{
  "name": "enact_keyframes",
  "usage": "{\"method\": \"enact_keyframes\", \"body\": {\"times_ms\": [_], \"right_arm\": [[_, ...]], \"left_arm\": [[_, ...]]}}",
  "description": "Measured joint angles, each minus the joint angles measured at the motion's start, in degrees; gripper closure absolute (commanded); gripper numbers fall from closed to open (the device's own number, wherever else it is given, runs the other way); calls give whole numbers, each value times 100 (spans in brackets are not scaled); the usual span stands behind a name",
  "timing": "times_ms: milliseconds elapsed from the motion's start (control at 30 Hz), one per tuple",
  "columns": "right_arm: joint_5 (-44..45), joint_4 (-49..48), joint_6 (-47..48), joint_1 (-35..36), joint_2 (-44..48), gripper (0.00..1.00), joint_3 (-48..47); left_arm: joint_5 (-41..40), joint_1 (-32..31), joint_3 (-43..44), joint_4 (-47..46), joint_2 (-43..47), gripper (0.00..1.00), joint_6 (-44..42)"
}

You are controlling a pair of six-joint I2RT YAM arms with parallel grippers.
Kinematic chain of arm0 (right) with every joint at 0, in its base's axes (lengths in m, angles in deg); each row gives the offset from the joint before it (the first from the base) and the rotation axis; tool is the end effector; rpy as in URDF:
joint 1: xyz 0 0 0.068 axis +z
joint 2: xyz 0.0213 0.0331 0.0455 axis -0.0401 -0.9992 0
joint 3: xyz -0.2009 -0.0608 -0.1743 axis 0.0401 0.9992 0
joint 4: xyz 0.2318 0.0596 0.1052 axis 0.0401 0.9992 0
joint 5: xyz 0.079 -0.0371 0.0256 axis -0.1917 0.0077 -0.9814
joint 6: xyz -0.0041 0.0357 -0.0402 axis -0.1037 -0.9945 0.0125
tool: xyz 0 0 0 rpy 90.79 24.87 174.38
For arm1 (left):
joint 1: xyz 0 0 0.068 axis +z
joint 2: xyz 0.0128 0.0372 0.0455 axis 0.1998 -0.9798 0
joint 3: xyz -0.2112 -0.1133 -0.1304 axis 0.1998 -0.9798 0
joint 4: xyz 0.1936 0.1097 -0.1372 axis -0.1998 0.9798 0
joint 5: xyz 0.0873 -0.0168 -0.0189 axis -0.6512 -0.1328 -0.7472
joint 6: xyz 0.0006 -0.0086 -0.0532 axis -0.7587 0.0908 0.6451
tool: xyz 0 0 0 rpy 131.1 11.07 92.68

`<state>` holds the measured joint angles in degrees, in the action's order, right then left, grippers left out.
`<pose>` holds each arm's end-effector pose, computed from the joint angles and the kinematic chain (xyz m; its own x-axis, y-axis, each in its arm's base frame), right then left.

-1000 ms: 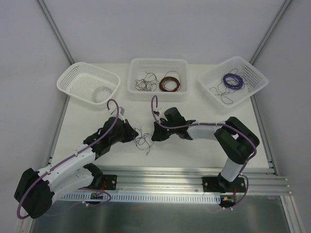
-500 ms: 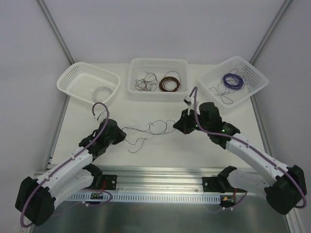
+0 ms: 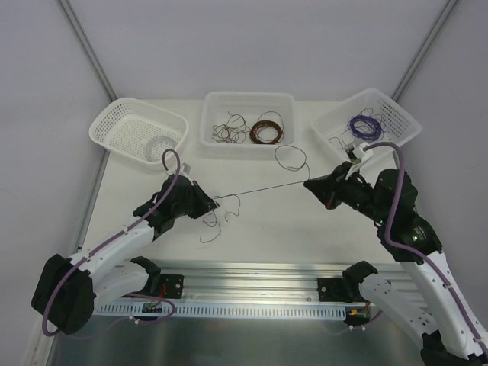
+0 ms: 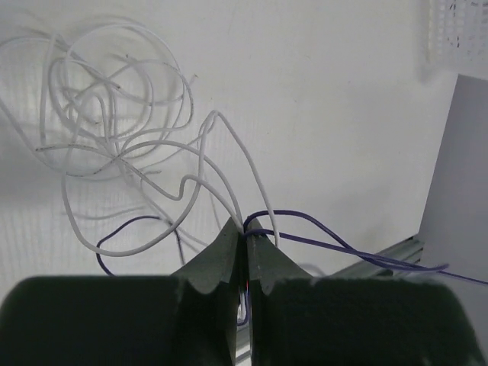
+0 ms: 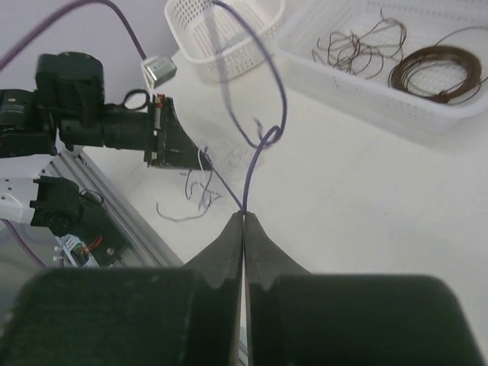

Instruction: Untangle the cables

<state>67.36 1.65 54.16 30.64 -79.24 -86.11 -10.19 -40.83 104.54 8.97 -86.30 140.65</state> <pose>0.1123 0.0738 0.3967 -0.0887 -0.0492 -0.9948 -0.7330 0.6794 0.0318 0.1832 -0.1055 0.2115 -0.7093 -0.5173 -0.4789 -0.0517 0.7157 -0.6965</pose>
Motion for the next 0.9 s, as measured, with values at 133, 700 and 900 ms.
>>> {"method": "enact_keyframes", "body": {"times_ms": [133, 700, 900], "right_arm": [[96, -114, 13, -120, 90, 99, -450], [-175, 129, 142, -116, -1598, 68, -269], [-4, 247, 378, 118, -2745, 56, 201]], "left_arm": [[236, 98, 151, 142, -612, 100, -315], [1003, 162, 151, 616, -251, 47, -1067], [1121, 162, 151, 793, 61, 19, -1075]]}}
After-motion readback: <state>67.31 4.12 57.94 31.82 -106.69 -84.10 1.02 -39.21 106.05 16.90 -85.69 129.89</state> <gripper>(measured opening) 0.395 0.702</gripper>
